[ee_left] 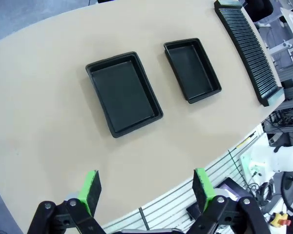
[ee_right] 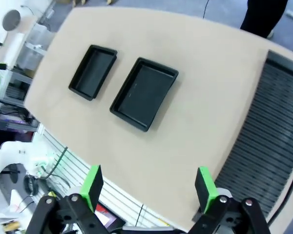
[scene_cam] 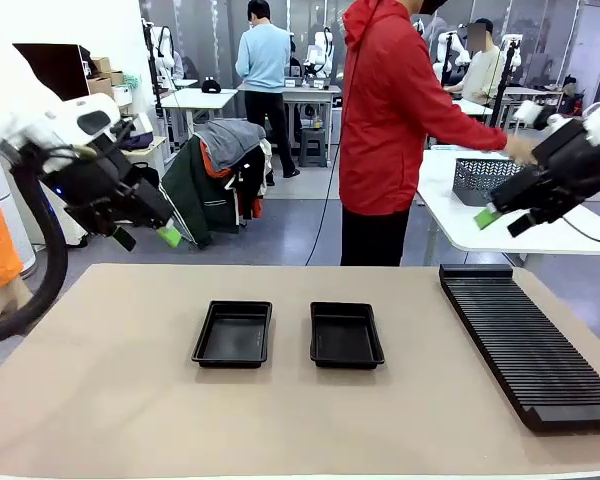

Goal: Inspect and transfer BCBs to ESD trays.
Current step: Pick up the Blank PCB from the PCB Rack and place it in the left ESD tray.

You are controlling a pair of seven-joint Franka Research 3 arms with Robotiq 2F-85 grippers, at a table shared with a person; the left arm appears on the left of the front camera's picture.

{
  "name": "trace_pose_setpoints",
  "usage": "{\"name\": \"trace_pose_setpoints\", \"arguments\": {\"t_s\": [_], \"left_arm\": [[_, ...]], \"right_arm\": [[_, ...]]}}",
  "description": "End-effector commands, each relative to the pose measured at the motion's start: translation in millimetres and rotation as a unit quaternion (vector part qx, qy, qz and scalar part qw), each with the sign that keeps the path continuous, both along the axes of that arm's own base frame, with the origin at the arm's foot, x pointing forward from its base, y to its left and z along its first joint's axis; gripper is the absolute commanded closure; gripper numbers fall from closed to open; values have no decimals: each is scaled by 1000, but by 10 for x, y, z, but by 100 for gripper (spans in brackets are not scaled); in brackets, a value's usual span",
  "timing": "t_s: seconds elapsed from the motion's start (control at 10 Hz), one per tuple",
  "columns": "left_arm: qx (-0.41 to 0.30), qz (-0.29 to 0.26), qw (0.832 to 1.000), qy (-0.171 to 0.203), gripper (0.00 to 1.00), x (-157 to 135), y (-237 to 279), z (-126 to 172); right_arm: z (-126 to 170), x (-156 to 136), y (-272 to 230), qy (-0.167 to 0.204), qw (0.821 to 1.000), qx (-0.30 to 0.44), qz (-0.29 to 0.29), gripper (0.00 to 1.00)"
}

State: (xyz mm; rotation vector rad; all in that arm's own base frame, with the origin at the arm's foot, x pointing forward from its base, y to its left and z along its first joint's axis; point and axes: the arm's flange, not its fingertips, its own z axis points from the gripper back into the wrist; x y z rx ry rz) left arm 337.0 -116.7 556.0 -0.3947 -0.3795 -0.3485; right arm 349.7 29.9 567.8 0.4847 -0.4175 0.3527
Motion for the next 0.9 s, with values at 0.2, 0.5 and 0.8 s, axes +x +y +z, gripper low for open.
{"name": "trace_pose_setpoints", "arguments": {"t_s": [0.2,0.5,0.8], "left_arm": [[-9,40,998,47,0,21,250,406],[-40,45,996,71,0,15,491,623],[-55,72,992,91,0,-35,674,728]], "right_arm": [[181,-29,-599,75,995,61,-32,0],[245,-60,-920,95,990,94,-48,0],[301,11,-1196,122,984,118,-61,0]]}}
